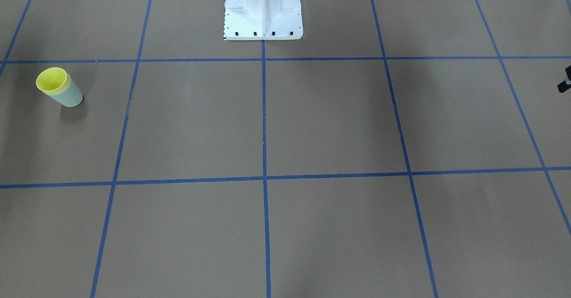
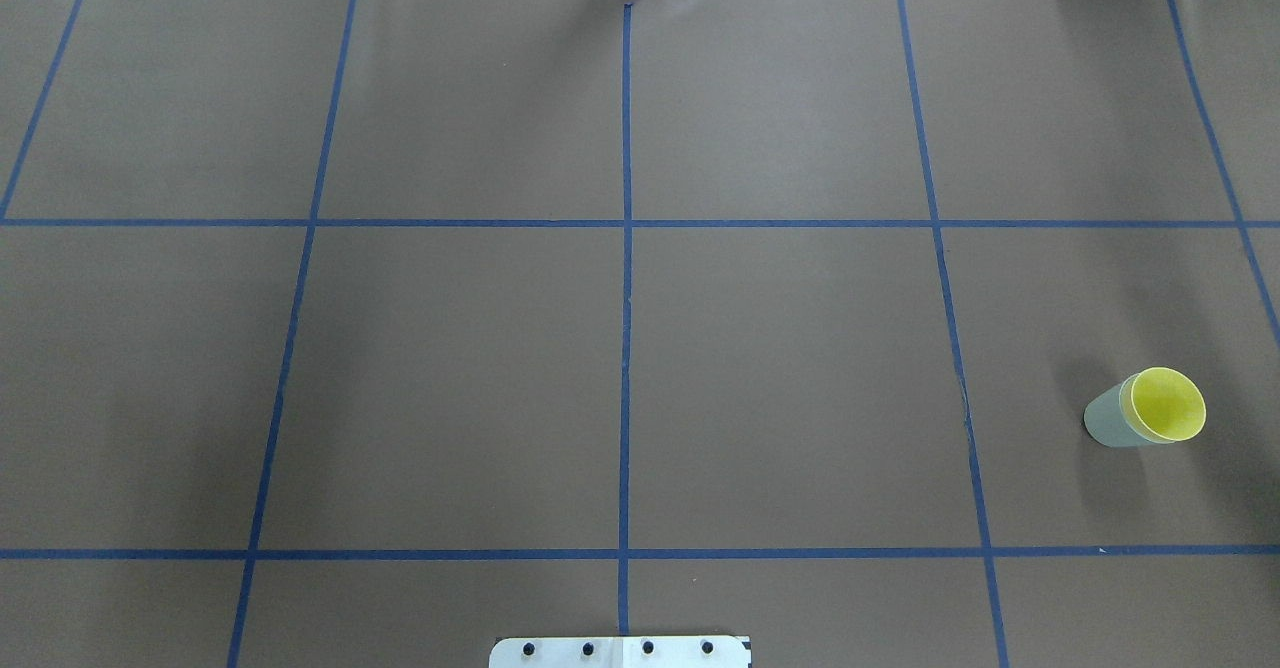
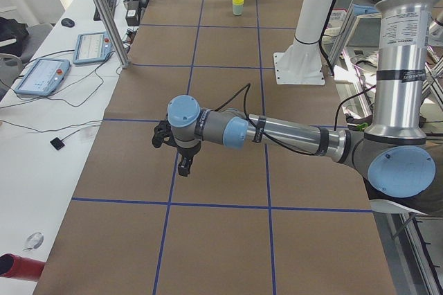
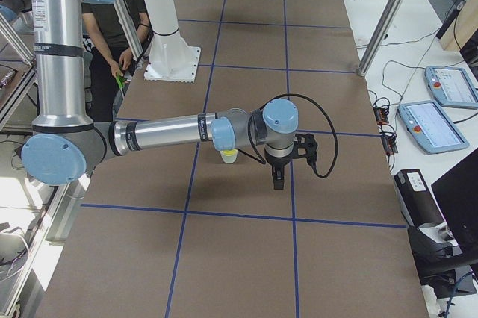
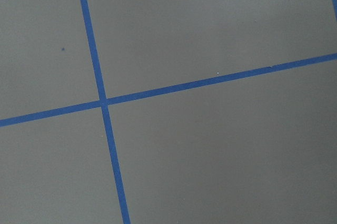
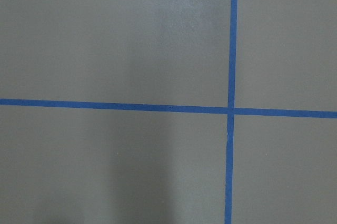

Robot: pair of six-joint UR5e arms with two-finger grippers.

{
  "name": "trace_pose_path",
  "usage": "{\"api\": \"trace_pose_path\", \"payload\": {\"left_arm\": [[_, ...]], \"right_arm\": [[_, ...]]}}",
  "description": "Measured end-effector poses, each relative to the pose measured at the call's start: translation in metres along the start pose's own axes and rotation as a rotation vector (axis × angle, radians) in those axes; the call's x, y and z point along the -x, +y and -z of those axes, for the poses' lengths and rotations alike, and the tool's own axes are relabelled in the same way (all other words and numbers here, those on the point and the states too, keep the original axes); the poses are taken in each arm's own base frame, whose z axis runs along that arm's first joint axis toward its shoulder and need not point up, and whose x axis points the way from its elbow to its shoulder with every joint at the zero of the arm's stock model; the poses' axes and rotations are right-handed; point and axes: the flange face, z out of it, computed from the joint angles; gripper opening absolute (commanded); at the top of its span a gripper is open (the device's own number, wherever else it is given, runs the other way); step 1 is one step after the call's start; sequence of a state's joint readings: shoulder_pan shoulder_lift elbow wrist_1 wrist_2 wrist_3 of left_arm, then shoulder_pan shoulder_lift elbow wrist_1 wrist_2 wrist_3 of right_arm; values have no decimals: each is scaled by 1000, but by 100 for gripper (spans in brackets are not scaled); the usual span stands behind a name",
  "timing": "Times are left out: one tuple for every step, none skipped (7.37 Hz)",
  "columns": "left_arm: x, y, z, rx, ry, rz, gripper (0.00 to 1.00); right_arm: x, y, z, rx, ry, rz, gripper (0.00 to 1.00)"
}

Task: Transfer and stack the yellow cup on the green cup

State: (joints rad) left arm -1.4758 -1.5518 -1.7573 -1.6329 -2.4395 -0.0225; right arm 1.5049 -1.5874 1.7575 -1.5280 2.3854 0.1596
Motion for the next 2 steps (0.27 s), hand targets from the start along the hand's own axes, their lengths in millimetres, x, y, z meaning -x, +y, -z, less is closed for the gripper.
{"api": "trace_pose_path", "payload": {"left_arm": [[0,-1,0,0,0,0,100],[-1,-2,1,-2,1,-2,100]], "right_arm": [[3,-2,2,-5,-4,6,100],[9,-2,7,-13,-9,16,100]]}}
